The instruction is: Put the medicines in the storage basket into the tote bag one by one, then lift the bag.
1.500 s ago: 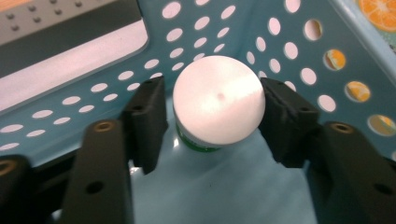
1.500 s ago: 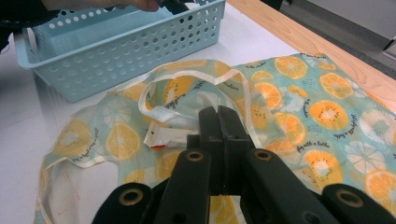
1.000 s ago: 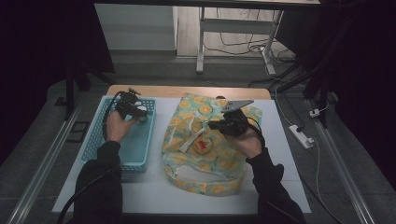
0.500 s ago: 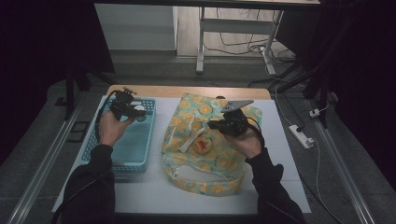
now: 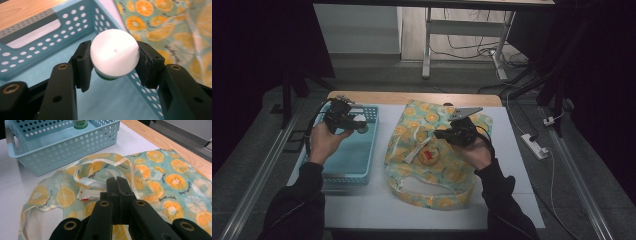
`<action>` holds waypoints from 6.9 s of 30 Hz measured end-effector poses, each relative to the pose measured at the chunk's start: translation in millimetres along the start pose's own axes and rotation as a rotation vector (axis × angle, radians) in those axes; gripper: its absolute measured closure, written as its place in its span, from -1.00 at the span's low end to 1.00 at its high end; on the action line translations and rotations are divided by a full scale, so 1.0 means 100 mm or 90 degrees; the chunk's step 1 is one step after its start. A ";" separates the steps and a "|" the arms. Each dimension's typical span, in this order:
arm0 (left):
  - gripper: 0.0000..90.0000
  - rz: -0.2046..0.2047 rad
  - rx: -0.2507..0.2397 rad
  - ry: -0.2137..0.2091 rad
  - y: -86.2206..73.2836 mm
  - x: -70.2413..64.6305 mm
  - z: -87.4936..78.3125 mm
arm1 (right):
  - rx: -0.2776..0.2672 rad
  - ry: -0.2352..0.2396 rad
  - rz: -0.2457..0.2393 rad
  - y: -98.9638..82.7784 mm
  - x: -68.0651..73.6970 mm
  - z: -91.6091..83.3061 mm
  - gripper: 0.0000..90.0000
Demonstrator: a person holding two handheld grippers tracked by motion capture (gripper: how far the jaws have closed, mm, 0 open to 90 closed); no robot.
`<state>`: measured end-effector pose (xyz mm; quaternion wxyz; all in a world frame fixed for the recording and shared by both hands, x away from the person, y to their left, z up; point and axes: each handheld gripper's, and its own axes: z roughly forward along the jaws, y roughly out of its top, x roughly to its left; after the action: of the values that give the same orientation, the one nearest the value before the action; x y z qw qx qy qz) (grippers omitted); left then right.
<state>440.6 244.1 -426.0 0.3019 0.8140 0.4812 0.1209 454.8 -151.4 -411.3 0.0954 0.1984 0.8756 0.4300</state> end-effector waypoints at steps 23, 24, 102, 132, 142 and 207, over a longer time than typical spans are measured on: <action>0.13 0.085 -0.021 -0.082 -0.09 -0.64 -0.16 | 0.000 0.000 -0.003 0.00 0.00 0.00 1.00; 0.13 0.089 -0.020 -0.085 -0.09 -0.67 -0.16 | -0.001 0.000 -0.003 0.00 0.00 0.00 1.00; 0.12 0.186 0.009 -0.140 0.51 -1.72 1.20 | -0.003 -0.007 -0.001 -0.01 -0.02 0.00 1.00; -0.71 0.161 -0.048 -0.206 0.30 -1.66 0.87 | -0.002 -0.005 -0.003 -0.01 -0.01 0.00 1.00; -0.97 0.164 -0.058 -0.242 0.15 -1.64 0.76 | -0.001 -0.004 -0.006 -0.01 0.00 0.01 1.00; -0.99 0.249 0.009 -0.210 -0.40 -1.93 1.20 | 0.014 0.004 -0.007 -0.04 0.03 0.06 1.00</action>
<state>372.7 47.8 -527.0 0.3413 0.9025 0.2596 0.0391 453.2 -148.1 -417.8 0.0928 0.1932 0.8815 0.4207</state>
